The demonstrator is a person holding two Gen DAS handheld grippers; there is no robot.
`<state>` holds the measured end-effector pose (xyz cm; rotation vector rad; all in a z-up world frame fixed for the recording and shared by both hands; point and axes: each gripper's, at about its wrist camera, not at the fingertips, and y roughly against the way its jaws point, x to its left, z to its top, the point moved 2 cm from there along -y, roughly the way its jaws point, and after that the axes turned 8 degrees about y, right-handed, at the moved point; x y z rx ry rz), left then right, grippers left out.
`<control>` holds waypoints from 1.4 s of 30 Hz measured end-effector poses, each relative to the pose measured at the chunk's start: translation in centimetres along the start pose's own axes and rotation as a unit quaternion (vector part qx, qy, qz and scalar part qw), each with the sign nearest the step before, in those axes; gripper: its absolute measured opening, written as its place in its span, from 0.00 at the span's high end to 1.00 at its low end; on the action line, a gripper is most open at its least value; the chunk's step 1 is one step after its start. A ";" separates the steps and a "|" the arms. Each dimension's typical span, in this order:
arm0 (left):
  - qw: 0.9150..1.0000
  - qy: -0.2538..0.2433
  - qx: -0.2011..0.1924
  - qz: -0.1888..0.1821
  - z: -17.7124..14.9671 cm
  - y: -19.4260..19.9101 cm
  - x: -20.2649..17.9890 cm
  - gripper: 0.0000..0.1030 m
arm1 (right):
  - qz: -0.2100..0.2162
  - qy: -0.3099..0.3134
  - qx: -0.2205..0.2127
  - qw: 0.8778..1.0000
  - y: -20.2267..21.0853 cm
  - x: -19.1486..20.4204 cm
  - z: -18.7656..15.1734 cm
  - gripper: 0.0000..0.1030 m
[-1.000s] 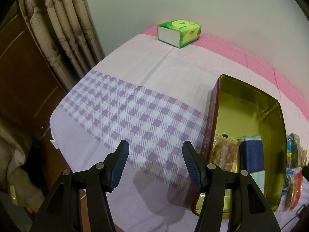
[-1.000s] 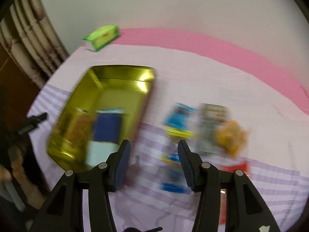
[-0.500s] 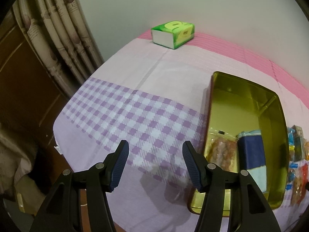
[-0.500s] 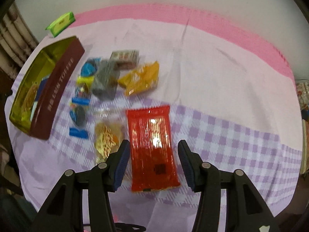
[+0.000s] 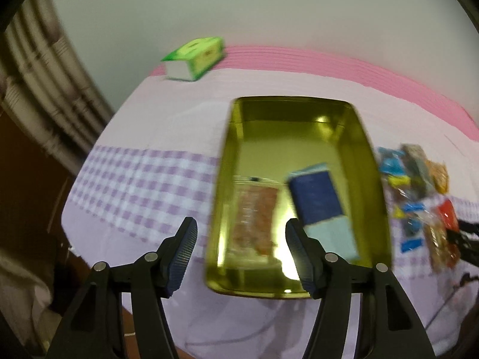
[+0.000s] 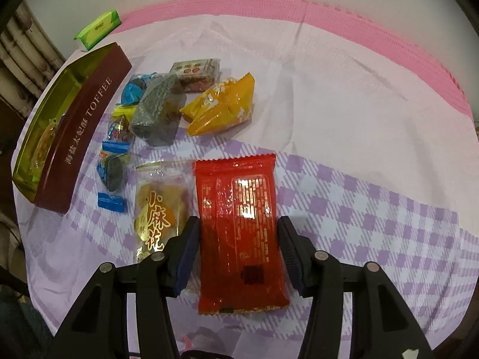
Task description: Organize snacks
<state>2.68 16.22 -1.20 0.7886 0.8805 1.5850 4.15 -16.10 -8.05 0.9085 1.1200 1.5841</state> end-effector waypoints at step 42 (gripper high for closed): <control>0.962 -0.055 0.239 -0.123 -4.6 -3.8 -25.1 0.40 | -0.068 -0.150 -0.007 0.986 2.1 -8.2 -2.9 0.57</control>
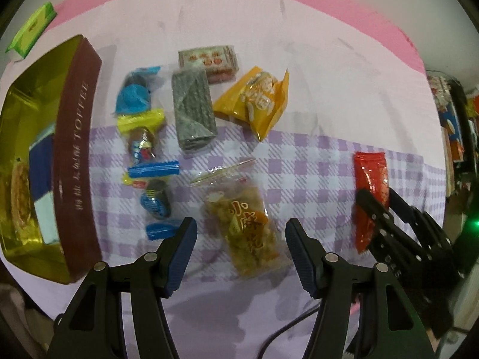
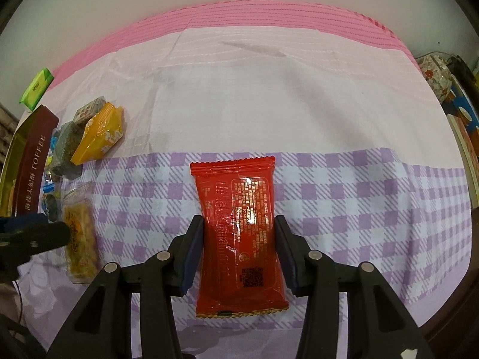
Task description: Organize snacks
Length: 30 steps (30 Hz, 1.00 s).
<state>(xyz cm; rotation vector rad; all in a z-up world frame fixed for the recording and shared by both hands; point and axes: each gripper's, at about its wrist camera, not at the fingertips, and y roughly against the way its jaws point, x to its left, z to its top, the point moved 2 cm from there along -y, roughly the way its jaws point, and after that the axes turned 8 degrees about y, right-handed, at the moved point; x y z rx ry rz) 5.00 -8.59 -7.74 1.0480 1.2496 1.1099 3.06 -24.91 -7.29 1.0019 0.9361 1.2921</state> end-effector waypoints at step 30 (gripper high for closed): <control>0.997 -0.073 -0.018 0.033 -0.9 -1.8 -1.6 0.62 | -0.004 -0.002 0.000 1.000 -0.2 0.2 -0.1 0.56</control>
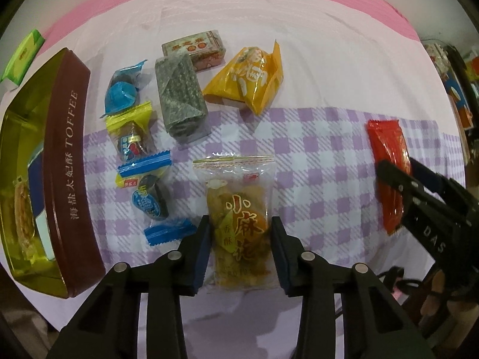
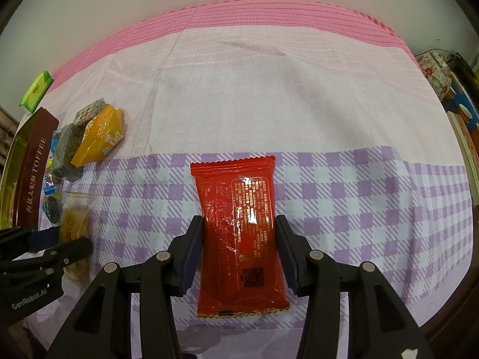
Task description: Organize snacks
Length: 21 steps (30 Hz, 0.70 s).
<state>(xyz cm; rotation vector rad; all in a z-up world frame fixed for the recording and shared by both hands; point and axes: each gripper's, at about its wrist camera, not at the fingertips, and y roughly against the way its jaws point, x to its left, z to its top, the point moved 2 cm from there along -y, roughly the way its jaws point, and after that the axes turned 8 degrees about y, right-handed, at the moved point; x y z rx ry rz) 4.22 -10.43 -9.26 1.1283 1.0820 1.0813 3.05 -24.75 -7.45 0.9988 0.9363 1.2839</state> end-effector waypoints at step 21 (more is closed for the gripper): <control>0.998 -0.026 -0.051 -0.035 -0.5 5.6 1.4 0.63 | -0.005 0.000 -0.001 1.000 -0.1 0.2 -0.1 0.56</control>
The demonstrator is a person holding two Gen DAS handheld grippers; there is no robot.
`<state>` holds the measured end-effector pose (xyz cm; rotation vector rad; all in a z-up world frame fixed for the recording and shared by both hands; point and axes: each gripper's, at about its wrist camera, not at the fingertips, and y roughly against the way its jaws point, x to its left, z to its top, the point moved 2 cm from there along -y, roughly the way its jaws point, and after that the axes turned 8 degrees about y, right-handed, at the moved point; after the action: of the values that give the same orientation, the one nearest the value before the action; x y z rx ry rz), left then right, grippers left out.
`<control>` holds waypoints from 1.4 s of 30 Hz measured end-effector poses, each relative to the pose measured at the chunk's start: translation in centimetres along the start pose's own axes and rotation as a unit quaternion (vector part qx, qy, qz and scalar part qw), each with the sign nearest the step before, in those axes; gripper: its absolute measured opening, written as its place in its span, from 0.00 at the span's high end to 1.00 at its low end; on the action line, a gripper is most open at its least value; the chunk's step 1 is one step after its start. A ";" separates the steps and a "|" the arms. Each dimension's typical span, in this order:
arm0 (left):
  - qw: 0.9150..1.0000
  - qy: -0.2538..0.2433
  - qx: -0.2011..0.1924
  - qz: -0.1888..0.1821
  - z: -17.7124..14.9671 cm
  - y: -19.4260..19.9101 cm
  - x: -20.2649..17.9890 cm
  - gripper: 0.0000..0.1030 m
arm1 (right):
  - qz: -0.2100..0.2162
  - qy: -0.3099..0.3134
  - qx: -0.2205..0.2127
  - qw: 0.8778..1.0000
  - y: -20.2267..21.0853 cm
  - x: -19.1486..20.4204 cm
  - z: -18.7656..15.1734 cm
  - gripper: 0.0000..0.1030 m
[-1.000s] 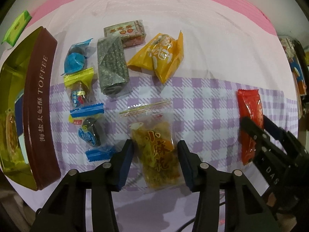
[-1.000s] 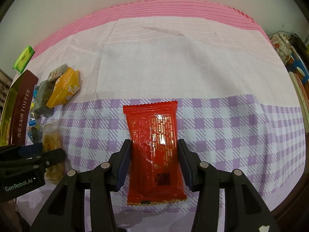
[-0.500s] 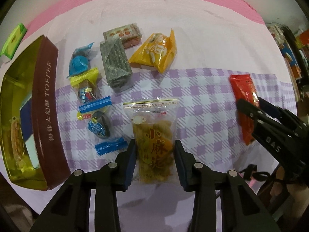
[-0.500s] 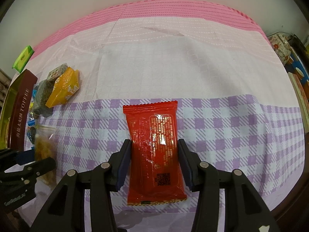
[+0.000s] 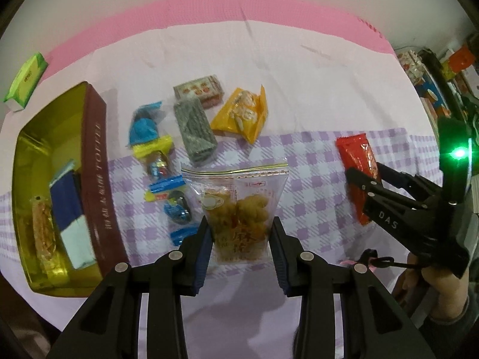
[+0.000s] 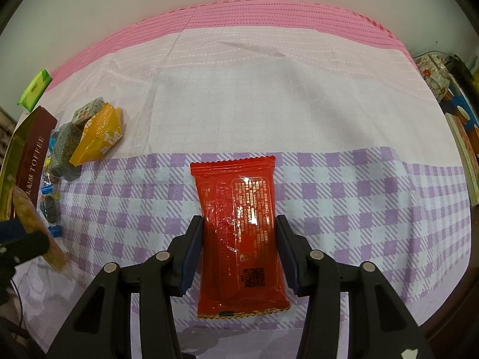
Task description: Organize snacks
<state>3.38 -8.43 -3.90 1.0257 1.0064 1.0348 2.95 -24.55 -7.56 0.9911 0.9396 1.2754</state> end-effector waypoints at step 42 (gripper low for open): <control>0.974 0.140 0.005 0.176 -0.5 2.7 24.0 0.63 | -0.018 0.006 0.001 1.000 -0.1 0.4 -0.1 0.54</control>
<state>7.33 15.35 -5.05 1.1119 1.0780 1.4996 2.92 -24.15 -7.66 0.9634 0.9647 1.2517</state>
